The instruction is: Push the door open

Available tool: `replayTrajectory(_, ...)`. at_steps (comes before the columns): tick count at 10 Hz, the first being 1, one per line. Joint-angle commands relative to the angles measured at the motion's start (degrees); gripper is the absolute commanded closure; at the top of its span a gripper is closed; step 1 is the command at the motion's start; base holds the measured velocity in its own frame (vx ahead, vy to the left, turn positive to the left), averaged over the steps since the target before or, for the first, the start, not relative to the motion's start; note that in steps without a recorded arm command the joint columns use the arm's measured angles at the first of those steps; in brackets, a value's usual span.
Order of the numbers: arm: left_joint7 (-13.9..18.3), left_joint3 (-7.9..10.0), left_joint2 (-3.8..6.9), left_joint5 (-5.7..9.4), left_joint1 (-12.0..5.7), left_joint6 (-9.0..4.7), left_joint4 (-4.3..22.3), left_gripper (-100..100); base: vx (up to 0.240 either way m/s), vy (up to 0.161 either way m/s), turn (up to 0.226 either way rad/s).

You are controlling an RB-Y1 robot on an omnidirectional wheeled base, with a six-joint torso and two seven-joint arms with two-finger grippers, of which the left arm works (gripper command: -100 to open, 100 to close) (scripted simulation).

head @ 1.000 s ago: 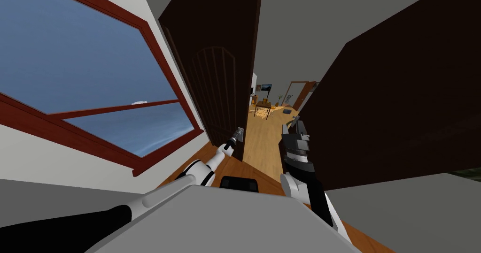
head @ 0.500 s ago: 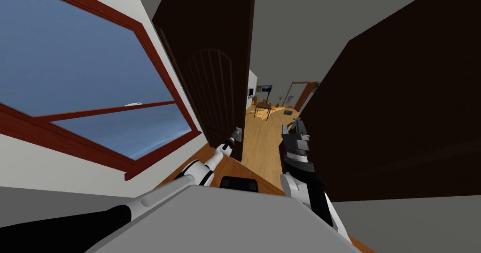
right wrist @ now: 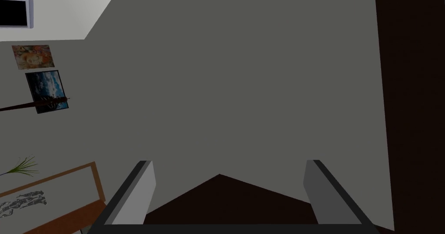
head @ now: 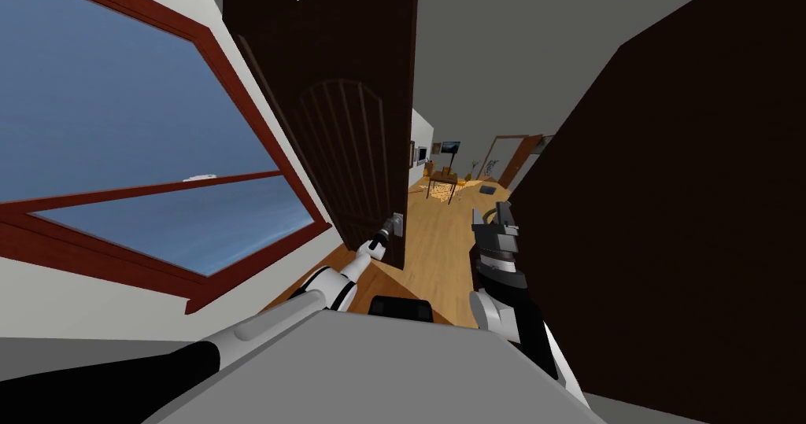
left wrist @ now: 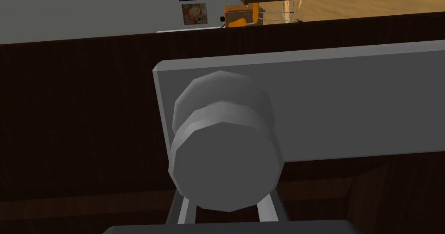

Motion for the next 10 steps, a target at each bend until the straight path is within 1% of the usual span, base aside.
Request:
replayTrajectory(1,0.1,0.16,0.63,0.03,0.86,1.33,-2.4,100,0.046,-0.036,0.037)
replayTrajectory(2,0.1,0.26,0.71,0.17,0.35,0.71,-1.3,-100,-0.125,-0.03,0.054)
replayTrajectory(4,0.1,0.32,0.69,0.26,0.38,0.77,-1.4,-100,-0.215,-0.027,0.04)
replayTrajectory(6,0.2,0.42,0.29,0.42,0.44,0.89,-1.5,-100,-0.247,-0.035,0.046)
replayTrajectory(8,0.2,0.52,-0.63,0.57,0.5,1.0,-1.6,-100,-0.219,-0.023,0.05)
replayTrajectory(9,0.3,0.4,-0.24,0.49,0.77,1.21,-2.1,-100,-0.099,-0.005,0.003)
replayTrajectory(10,0.2,0.57,0.15,0.53,0.92,1.06,-2.2,-100,0.105,-0.039,-0.037)
